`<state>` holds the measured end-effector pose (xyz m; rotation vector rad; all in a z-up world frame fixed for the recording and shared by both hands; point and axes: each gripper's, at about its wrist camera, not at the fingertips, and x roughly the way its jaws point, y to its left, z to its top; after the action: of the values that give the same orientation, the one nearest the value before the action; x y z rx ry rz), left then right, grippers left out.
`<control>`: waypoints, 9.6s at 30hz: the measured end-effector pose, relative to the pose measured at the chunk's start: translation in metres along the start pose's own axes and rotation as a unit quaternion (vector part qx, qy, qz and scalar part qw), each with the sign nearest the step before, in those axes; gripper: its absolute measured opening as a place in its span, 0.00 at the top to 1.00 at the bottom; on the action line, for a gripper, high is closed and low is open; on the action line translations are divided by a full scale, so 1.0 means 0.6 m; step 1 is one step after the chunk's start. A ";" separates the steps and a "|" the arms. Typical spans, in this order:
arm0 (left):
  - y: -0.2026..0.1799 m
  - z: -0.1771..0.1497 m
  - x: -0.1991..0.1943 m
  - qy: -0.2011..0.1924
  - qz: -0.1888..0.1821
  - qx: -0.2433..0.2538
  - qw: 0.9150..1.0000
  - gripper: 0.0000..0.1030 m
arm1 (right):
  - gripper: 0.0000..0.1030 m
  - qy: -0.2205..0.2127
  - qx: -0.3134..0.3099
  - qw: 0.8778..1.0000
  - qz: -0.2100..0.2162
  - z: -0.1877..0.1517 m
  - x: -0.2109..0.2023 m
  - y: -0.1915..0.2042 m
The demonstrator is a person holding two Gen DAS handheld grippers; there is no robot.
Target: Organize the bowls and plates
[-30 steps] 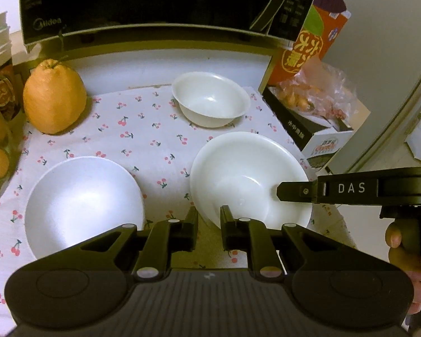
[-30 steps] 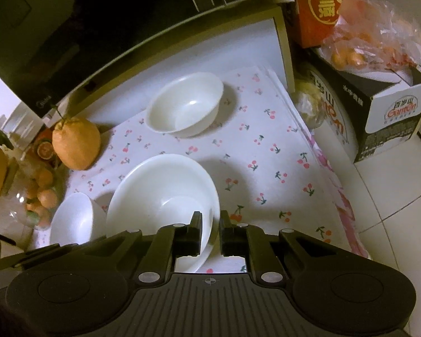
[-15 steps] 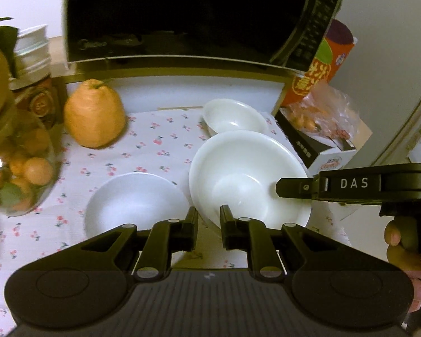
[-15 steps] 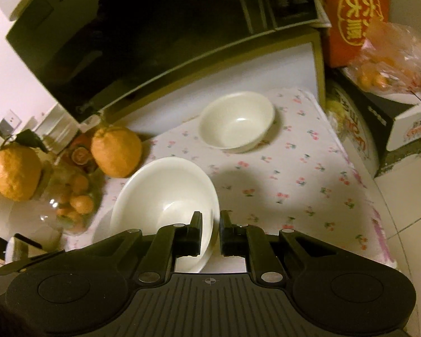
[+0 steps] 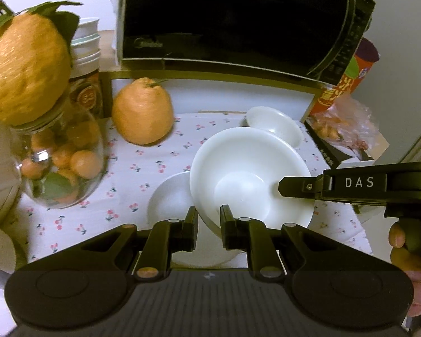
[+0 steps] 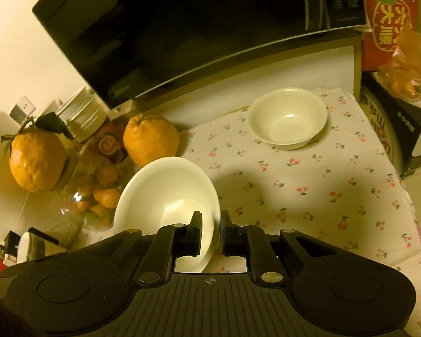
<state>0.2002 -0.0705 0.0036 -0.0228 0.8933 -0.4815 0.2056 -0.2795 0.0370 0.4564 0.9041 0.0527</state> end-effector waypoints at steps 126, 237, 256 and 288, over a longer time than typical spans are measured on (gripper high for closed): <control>-0.095 0.150 0.269 -0.040 -0.035 0.015 0.998 0.68 | 0.59 -0.125 0.198 0.972 -0.012 0.093 0.131 -0.265; 0.061 -0.043 0.007 -0.043 0.020 -0.100 0.994 0.88 | 0.84 -0.054 0.003 0.997 -0.049 -0.054 0.021 0.066; 0.057 -0.048 0.016 -0.048 0.059 -0.068 0.995 0.75 | 0.81 -0.053 0.000 0.996 -0.066 -0.050 0.021 0.043; 0.014 -0.080 0.059 -0.056 -0.015 0.044 0.997 0.05 | 0.22 -0.013 0.058 0.998 0.016 -0.051 0.046 -0.030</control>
<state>0.1859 -0.0692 -0.0551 0.0173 0.7629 -0.5425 0.1963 -0.2782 -0.0070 0.5787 0.8773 0.0234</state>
